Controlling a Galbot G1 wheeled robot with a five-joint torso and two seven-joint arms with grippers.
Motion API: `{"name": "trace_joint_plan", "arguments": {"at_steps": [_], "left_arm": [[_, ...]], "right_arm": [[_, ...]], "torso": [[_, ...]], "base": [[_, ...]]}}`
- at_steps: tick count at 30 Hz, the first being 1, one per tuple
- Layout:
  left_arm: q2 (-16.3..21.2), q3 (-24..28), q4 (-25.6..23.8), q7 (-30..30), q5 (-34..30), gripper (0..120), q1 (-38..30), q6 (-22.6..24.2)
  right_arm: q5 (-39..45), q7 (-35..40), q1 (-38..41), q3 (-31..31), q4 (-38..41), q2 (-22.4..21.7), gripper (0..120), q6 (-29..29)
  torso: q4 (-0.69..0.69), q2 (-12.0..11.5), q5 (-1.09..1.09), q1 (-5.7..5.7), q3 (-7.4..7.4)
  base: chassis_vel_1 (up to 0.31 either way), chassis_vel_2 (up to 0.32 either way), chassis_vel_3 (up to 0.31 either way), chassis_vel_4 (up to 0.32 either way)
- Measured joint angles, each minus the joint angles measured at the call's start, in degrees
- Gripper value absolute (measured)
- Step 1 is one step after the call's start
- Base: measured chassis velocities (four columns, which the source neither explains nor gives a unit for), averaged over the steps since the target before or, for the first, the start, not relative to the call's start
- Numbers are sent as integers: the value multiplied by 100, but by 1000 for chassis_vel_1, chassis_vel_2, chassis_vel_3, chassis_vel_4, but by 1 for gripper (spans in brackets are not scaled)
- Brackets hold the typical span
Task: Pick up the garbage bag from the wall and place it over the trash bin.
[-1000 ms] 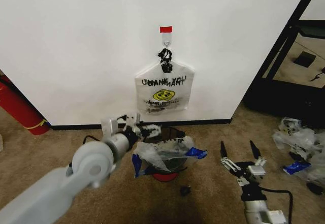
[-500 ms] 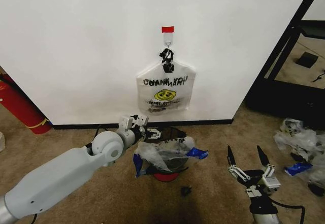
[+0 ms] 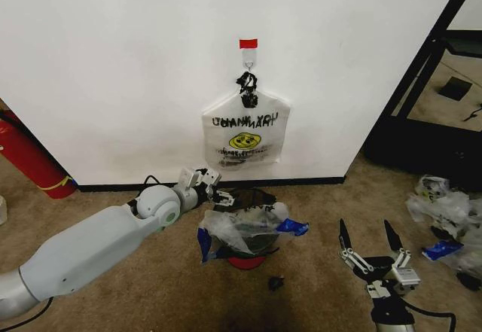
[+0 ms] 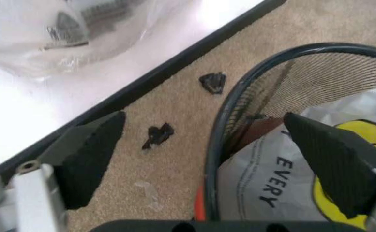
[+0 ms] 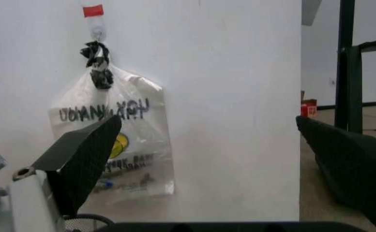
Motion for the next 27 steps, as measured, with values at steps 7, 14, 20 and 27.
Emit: {"name": "trace_joint_plan", "arguments": {"at_steps": [7, 14, 20, 27], "left_arm": [[-96, 274, 221, 105, -147, 70, -244, 274], [-168, 368, 365, 163, -201, 47, -328, 425], [-163, 371, 395, 108, -202, 22, -269, 439], [-133, 341, 293, 14, -240, 3, -153, 385]], "right_arm": [[-1, 95, -52, 10, 3, 2, 100, -20], [-11, 239, -49, 32, -1, 2, 100, -51], [-23, 271, -49, 15, -11, 16, 100, -61], [-114, 366, -28, 5, -55, 22, 100, -113]], "torso": [[0, 0, 0, 0, 0], [0, 0, 0, 0, 0], [0, 1, 0, 0, 0], [0, 1, 0, -1, -1]], "base": [[0, 0, 0, 0], [0, 0, 0, 0], [0, 0, 0, 0], [0, 0, 0, 0]]}}
